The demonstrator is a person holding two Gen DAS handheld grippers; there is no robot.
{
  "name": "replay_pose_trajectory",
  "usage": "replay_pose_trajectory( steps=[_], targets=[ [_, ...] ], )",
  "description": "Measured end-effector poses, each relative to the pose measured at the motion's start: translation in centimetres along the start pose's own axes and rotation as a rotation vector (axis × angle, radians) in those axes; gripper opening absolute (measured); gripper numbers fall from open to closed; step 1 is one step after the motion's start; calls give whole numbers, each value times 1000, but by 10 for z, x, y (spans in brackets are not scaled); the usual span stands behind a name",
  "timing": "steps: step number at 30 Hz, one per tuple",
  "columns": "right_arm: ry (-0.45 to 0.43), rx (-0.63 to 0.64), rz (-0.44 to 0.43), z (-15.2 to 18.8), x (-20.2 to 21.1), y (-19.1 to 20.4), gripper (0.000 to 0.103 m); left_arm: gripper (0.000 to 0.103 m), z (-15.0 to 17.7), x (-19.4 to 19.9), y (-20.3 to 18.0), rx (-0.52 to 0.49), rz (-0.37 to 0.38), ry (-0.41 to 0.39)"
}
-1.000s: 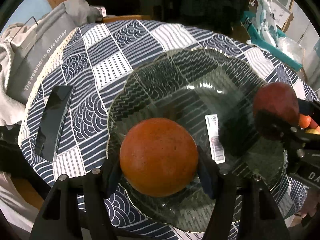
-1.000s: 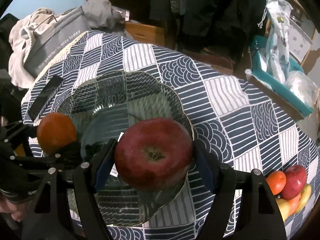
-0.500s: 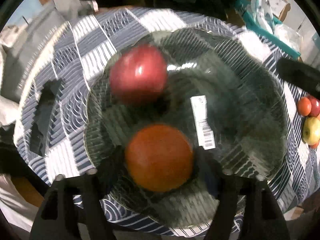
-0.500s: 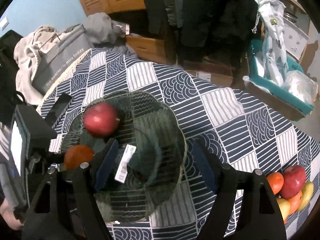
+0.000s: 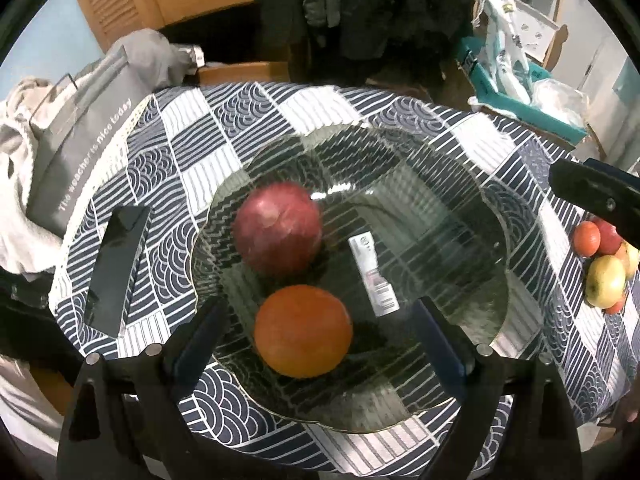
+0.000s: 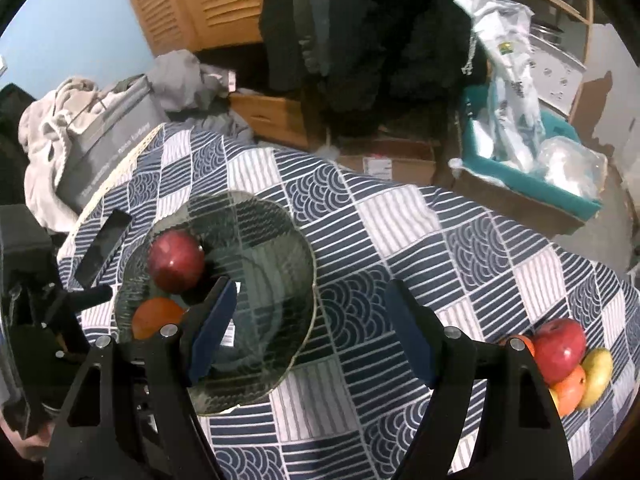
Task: Organize fruits
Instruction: 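Withdraw both grippers from the bowl back toward the fruit pile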
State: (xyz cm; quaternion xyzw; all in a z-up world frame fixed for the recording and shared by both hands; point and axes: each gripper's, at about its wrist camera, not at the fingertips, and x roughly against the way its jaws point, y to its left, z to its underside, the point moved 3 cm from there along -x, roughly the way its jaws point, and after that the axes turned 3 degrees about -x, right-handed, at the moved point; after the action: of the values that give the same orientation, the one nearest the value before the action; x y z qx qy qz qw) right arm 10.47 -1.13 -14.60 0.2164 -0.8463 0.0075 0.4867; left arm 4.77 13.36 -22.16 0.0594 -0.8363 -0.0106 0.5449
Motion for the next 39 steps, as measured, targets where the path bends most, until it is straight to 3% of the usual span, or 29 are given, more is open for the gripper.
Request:
replay_pose_trajectory(
  steps=[16, 39],
  targets=[
    [-98, 4, 143, 4, 65, -37, 78, 94, -23, 52, -45, -51, 74, -118],
    [-220, -133, 271, 42, 173, -128, 80, 94, -38, 113, -143, -192, 183, -215]
  ],
)
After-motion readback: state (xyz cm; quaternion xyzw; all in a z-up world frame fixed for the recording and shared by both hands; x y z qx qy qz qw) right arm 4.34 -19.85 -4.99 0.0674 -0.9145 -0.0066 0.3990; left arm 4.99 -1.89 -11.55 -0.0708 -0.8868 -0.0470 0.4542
